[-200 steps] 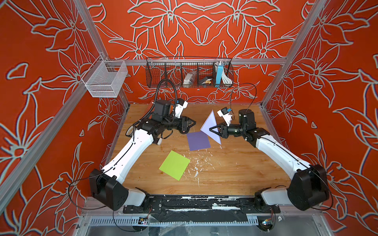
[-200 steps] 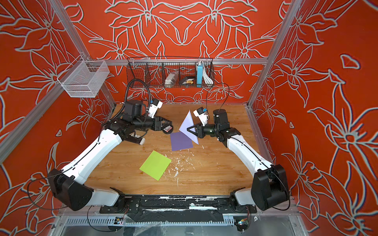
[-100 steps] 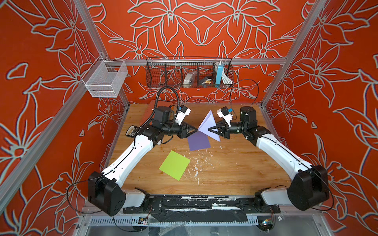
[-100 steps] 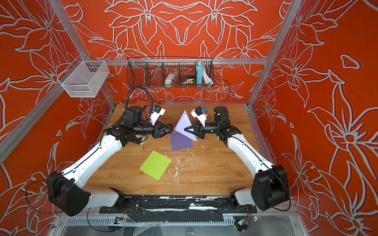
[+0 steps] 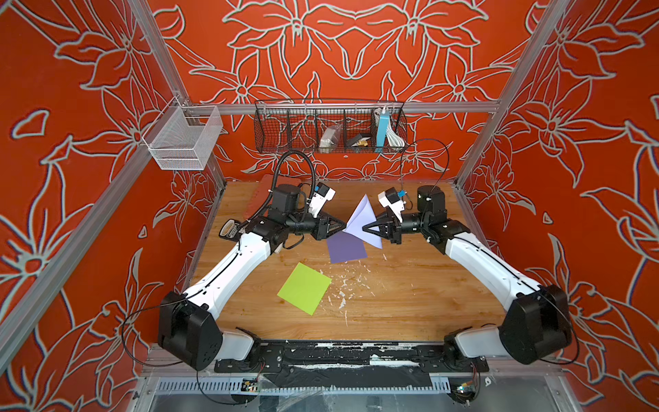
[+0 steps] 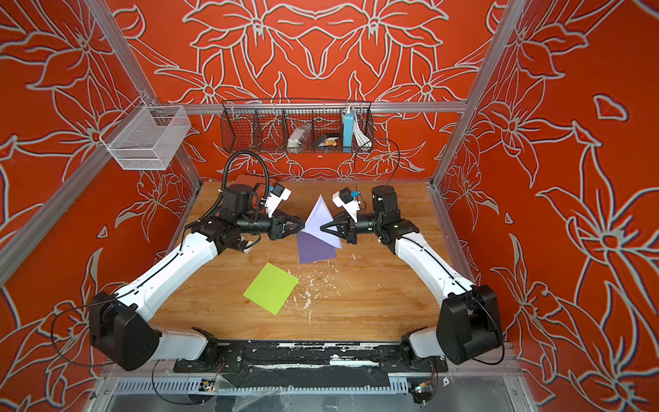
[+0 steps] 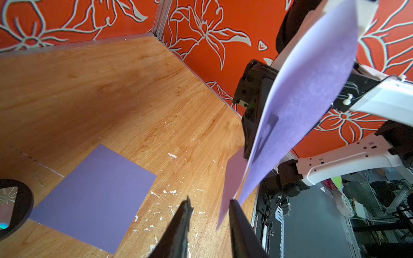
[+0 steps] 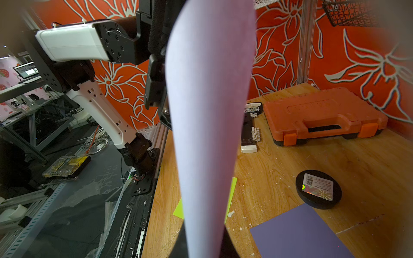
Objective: Fold the square paper diagonally
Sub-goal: Fold the paper at the center of the board.
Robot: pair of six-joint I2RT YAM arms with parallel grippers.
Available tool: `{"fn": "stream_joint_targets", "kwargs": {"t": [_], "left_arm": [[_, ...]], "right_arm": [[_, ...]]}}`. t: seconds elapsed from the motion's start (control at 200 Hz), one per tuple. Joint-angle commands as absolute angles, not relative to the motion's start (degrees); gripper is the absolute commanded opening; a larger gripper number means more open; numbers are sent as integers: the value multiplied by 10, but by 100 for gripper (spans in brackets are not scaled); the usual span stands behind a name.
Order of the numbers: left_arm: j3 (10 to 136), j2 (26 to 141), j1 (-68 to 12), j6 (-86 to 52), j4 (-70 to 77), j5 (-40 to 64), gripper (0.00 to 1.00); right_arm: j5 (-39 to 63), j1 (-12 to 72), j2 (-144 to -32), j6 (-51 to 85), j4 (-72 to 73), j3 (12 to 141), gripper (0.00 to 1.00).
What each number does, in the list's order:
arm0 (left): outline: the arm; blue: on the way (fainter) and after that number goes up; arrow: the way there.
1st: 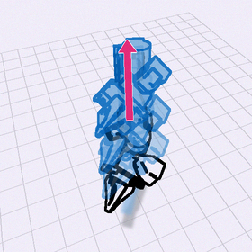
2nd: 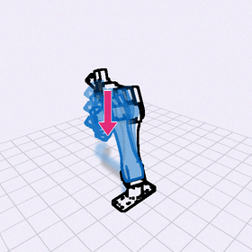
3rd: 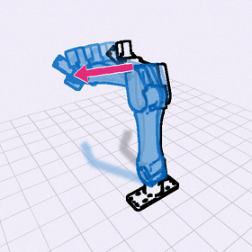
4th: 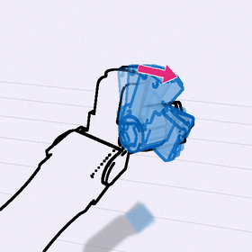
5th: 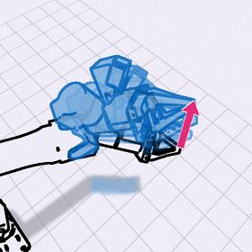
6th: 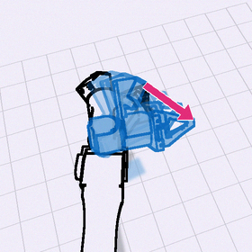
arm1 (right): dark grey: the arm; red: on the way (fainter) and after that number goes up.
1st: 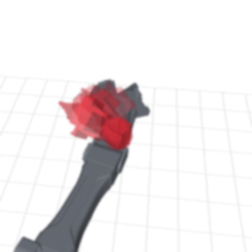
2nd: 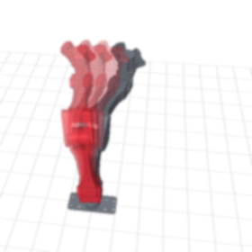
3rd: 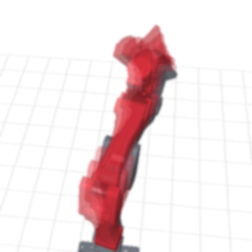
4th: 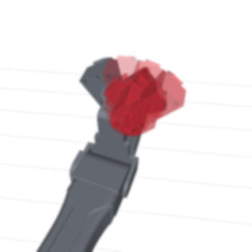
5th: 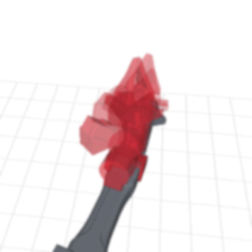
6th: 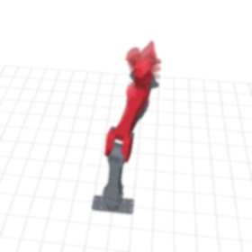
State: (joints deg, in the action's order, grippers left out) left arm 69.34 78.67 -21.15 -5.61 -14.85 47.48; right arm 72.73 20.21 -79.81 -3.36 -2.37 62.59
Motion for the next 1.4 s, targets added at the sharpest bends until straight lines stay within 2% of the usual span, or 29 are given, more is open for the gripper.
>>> {"fn": "stream_joint_targets", "kwargs": {"t": [0.0,0.23,0.485,0.846,1.041,1.391], "left_arm": [[699,791,-211,-60,-120,507,30],[699,788,-211,-70,-108,528,20],[703,797,-211,-80,-108,532,16],[700,795,-211,-94,-91,548,0],[697,794,-211,-101,-83,558,0],[697,800,-211,-112,-77,560,0]], "right_arm": [[747,200,-795,-20,0,631,13],[754,203,-795,-4,2,631,14],[755,208,-794,-5,2,628,15],[752,216,-791,-11,-6,628,19],[751,221,-793,-11,-9,631,22],[744,234,-793,-12,0,631,20]]}}
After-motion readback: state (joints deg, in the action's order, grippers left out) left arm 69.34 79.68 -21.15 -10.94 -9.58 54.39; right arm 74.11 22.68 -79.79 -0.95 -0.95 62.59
